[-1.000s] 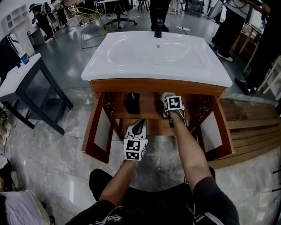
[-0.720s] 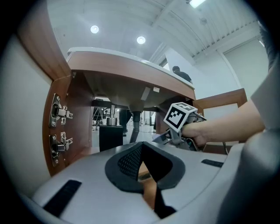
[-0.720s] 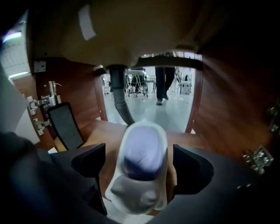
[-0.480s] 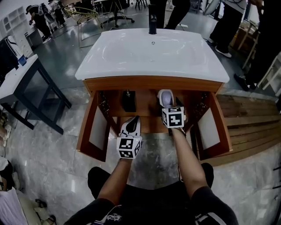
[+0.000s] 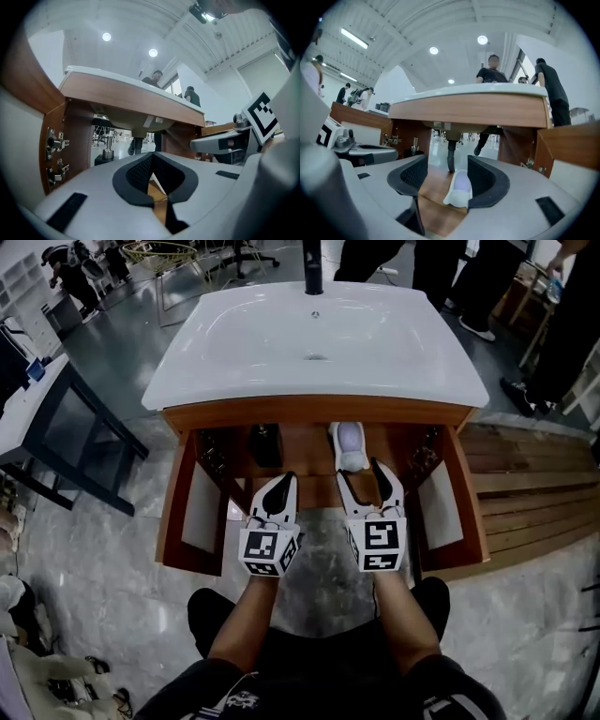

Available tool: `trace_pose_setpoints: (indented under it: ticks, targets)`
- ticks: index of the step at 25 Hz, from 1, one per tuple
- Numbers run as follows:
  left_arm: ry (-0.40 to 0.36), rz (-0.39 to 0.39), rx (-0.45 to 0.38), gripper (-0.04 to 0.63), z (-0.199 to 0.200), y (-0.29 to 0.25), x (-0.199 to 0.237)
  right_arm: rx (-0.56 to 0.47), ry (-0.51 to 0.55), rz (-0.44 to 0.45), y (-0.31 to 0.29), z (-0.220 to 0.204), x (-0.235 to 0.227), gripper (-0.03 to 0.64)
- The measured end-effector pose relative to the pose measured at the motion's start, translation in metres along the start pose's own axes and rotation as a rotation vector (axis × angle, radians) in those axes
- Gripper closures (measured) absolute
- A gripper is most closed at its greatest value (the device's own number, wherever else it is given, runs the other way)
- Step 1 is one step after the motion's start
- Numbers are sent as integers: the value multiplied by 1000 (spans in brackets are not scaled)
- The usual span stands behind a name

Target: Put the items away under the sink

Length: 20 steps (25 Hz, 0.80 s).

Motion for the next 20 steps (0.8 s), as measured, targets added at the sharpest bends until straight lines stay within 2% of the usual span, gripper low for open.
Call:
trace_pose_setpoints:
  ticks: [3, 5, 7, 10, 13, 20]
  targets:
    - [-4, -18, 14, 589, 22, -2, -10, 6, 23, -9, 8, 25, -5, 424]
    - [16, -20, 40, 589, 41, 0, -16, 22, 17, -17, 14, 44, -11, 510]
    - [35, -19, 67, 589, 66, 2, -23, 40, -2, -20, 23, 68, -17, 565]
    - [47, -23, 91, 589, 115, 3, -36, 69, -33, -13, 38, 106, -24, 592]
    - [44, -19, 119, 589, 170, 2, -47, 71, -66, 8, 54, 153, -32, 592]
    - [3, -7, 173, 589, 318, 4, -69, 18, -85, 56, 87, 312, -47, 592]
Point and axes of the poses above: the fingertips, and each gripper's own axes: y backward along the fingers, x to its left, z out of its top, the point moved 3 cm from there along y, backward along the fingers, and after that the axes turned 6 degrees about y, right-handed, at the moved point
